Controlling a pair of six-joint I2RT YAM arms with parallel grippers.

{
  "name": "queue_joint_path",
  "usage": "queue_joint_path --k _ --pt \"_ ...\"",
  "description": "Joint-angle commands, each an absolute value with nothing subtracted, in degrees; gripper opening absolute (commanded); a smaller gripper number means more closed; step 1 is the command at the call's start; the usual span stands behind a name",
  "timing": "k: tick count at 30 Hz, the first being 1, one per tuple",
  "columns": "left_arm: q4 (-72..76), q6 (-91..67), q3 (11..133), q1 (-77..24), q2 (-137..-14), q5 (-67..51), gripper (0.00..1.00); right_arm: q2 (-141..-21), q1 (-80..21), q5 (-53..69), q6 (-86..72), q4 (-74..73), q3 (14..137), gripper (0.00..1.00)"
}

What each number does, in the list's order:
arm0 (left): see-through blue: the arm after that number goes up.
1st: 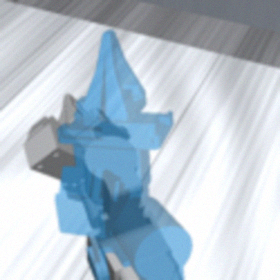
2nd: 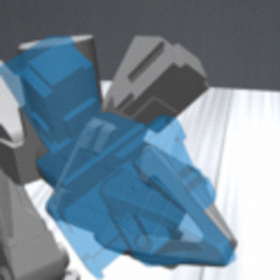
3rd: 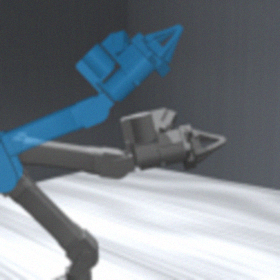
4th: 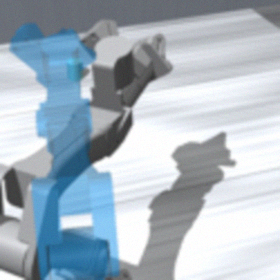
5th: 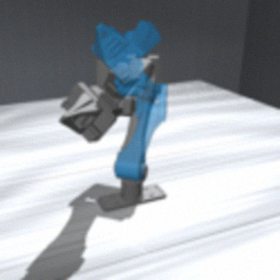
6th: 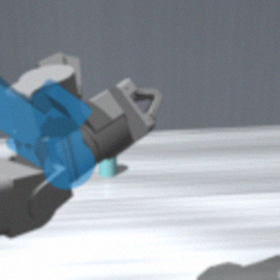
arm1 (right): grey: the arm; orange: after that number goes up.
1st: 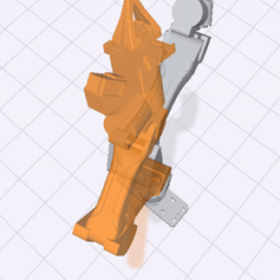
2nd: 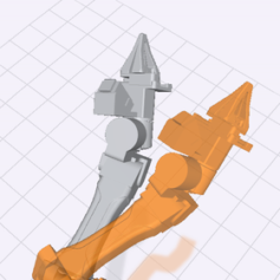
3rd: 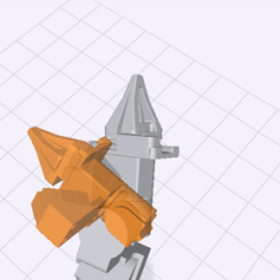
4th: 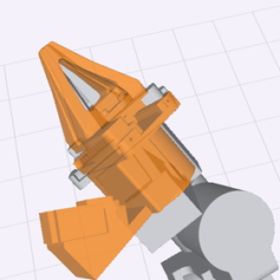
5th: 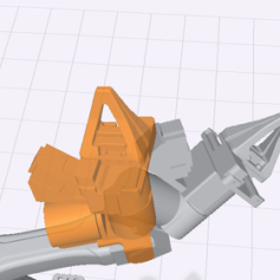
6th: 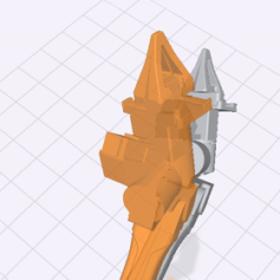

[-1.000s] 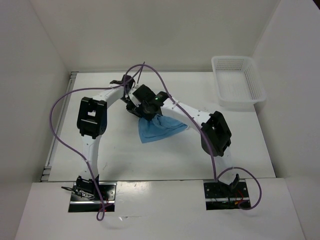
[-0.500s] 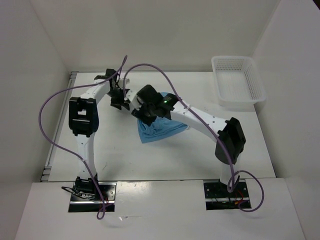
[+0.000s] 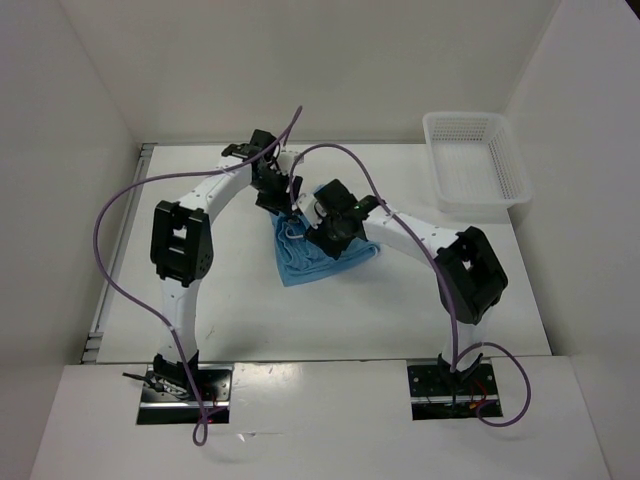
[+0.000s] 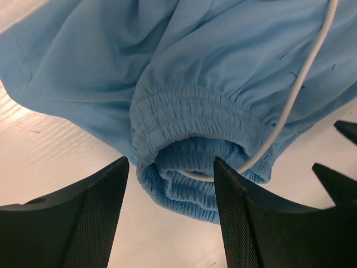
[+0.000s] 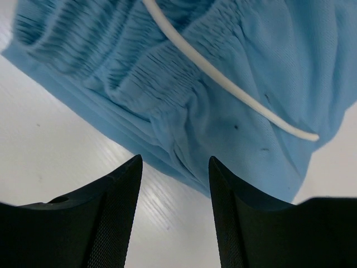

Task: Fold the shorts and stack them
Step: Fold the shorts

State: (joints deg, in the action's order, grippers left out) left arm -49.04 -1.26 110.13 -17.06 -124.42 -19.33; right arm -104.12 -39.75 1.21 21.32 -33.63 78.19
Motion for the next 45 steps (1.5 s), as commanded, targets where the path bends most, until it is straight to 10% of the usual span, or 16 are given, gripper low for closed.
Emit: queue_joint_path --k 1,16,24,32,45 --pt "-50.80 0.00 111.36 -15.56 -125.42 -17.94 0.69 -101.87 -40.25 8.96 19.70 -28.48 80.41 0.57" --pt "-50.80 0.00 110.30 -15.56 -128.76 -17.48 0.52 -109.34 -45.26 1.24 13.28 -20.92 81.56 0.62" --pt "-50.19 0.00 109.78 -15.56 -129.90 -19.59 0.51 -111.27 -45.26 -10.55 13.45 -15.65 80.51 0.33" --pt "-50.19 0.00 109.78 -15.56 -130.43 -23.82 0.20 -110.66 -45.79 -7.56 15.02 -16.79 82.17 0.00" --pt "-49.13 0.00 116.81 -15.03 -134.64 -21.45 0.06 -107.14 -48.95 3.33 12.13 -21.09 89.65 0.00"
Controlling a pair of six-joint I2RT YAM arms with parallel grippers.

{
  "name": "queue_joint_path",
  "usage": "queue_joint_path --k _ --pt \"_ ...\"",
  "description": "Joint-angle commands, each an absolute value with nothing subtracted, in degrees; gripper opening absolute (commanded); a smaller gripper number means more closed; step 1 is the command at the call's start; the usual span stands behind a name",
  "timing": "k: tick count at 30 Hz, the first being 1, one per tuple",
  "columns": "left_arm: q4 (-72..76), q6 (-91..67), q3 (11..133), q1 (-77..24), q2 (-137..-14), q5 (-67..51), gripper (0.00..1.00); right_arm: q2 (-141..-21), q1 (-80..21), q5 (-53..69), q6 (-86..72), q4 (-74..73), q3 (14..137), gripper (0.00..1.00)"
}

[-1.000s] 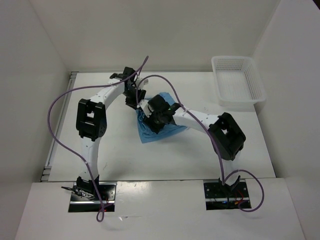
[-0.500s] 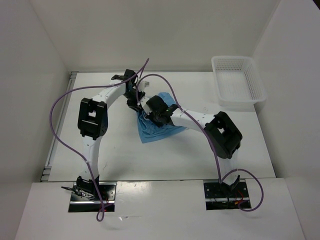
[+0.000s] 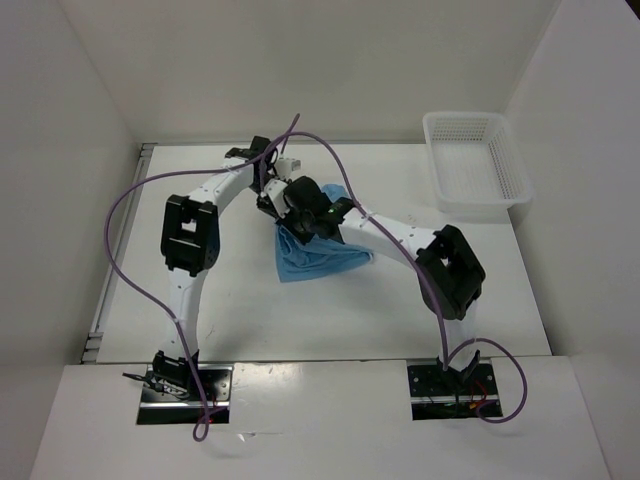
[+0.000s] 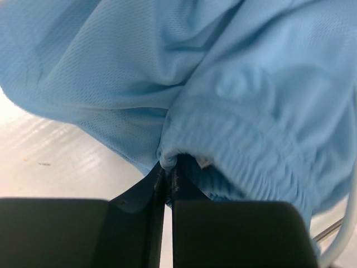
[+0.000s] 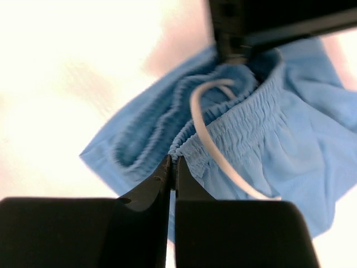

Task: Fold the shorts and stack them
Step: Fold the shorts

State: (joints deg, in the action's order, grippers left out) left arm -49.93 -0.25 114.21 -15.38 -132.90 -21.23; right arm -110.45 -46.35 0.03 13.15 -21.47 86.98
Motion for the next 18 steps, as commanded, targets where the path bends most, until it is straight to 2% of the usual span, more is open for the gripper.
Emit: queue_joint_path --k 1,15,16,17,18 --pt "-49.13 0.00 117.33 -15.03 -135.17 -21.45 0.06 -107.92 -48.96 3.34 12.13 -21.09 89.65 0.00" --pt "-48.08 0.00 116.81 -12.83 -136.32 -19.60 0.06 -115.75 -50.71 4.65 12.66 -19.34 90.97 0.02" --pt "-48.08 0.00 116.81 -12.83 -136.32 -19.08 0.06 -116.27 -50.71 4.66 12.66 -19.34 90.97 0.06" --pt "-47.55 0.00 116.81 -12.83 -136.32 -19.07 0.06 -116.28 -50.71 6.05 12.66 -19.34 90.97 0.15" --pt "-47.55 0.00 116.81 -12.83 -136.32 -19.07 0.08 -116.28 -51.32 6.93 12.66 -19.86 90.97 0.33"
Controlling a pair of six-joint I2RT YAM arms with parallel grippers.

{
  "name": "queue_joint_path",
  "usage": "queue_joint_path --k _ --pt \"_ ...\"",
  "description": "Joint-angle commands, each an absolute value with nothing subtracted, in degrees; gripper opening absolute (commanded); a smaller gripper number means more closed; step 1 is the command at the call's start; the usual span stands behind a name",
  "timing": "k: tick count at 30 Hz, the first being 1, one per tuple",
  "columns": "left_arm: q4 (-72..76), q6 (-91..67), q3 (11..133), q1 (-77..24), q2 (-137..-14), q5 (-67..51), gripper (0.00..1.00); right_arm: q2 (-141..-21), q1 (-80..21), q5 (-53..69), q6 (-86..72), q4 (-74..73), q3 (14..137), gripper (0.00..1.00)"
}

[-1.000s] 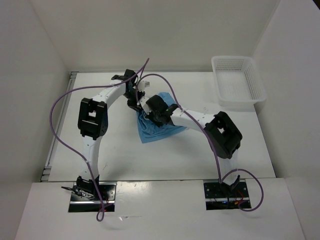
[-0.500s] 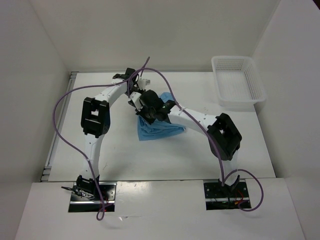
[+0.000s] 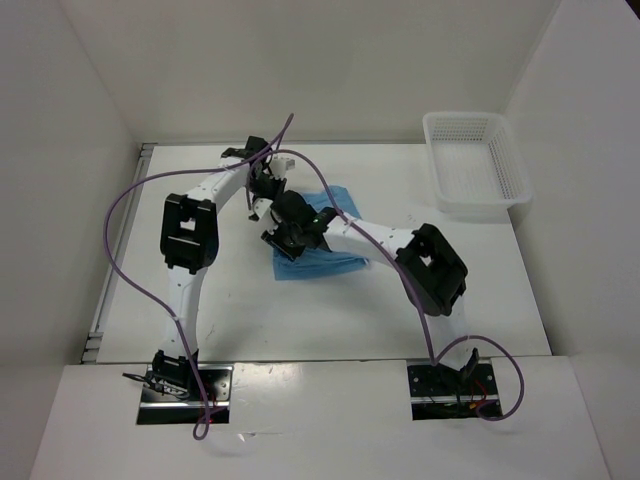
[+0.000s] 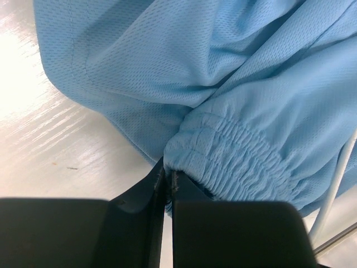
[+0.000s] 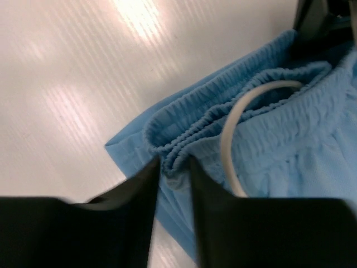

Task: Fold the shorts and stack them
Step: Fold the shorts

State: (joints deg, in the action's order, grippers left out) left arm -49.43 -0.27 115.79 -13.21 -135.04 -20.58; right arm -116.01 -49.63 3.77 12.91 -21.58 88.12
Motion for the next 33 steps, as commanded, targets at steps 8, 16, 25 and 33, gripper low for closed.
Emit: queue_joint_path --k 8,16,25,33 --pt "-47.55 0.00 116.19 -11.78 -135.00 -18.02 0.23 -110.05 -51.86 15.99 11.26 -24.34 95.53 0.64" --pt "-46.41 0.00 112.51 -10.73 -126.40 -16.88 0.76 -94.60 -51.33 8.29 15.20 -24.62 90.89 0.79" --pt "-44.13 0.00 104.52 -6.34 -110.94 -19.77 0.87 -81.31 -40.29 -4.12 20.28 -21.01 80.36 0.82" --pt "-37.35 0.00 86.67 10.79 -93.96 -20.39 1.00 -71.82 -17.33 -6.06 24.17 -14.86 67.51 0.84"
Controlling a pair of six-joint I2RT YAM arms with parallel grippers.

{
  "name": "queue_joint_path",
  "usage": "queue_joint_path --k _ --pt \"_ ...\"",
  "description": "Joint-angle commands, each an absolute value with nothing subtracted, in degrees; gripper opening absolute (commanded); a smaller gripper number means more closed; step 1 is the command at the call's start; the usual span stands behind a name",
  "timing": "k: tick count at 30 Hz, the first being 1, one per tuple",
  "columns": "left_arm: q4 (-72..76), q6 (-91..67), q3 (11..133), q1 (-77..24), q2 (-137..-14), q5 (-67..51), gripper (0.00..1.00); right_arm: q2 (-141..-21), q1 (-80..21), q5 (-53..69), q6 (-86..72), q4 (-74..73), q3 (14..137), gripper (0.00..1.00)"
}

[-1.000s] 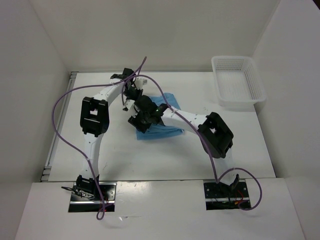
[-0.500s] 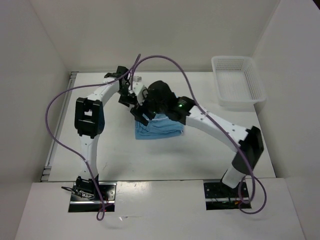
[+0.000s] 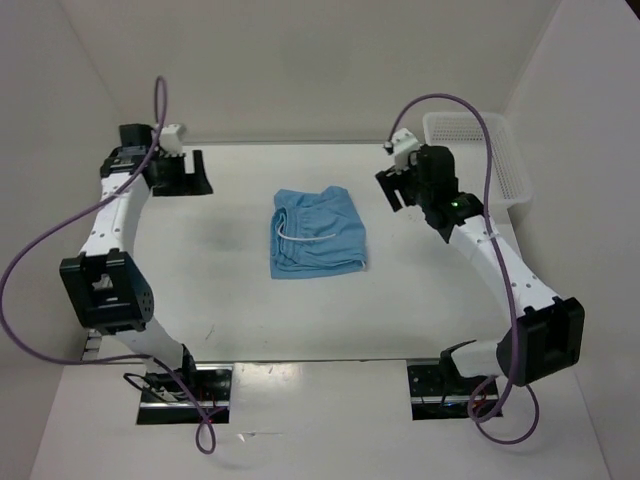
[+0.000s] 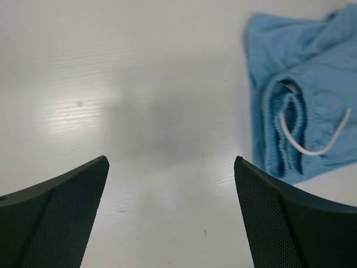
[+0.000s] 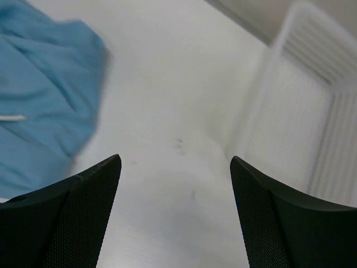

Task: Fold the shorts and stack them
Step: Fold the shorts

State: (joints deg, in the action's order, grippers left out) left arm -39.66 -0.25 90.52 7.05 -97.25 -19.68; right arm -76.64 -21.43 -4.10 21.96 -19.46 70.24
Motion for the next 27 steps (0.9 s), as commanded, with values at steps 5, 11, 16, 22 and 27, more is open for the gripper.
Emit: queue_joint_path --k 5,11,16,22,27 --pt "-37.19 0.00 78.16 12.74 -89.14 -21.53 1.00 -66.37 -8.11 -5.54 23.65 -11.95 61.62 0.85" --pt "-31.21 0.00 71.29 18.19 -81.48 -20.56 1.00 -58.98 -1.07 -4.39 20.31 -9.84 58.02 0.86" --pt "-30.67 0.00 69.61 18.72 -80.95 -22.59 1.00 -54.24 1.49 -3.25 19.60 -10.37 53.44 0.86" --pt "-30.15 0.00 69.08 18.72 -80.95 -22.59 1.00 -50.72 3.08 -2.11 18.46 -12.30 50.80 0.86" --pt "-30.15 0.00 69.08 18.72 -80.43 -24.25 1.00 -48.96 3.60 -1.05 17.93 -13.45 48.96 0.86"
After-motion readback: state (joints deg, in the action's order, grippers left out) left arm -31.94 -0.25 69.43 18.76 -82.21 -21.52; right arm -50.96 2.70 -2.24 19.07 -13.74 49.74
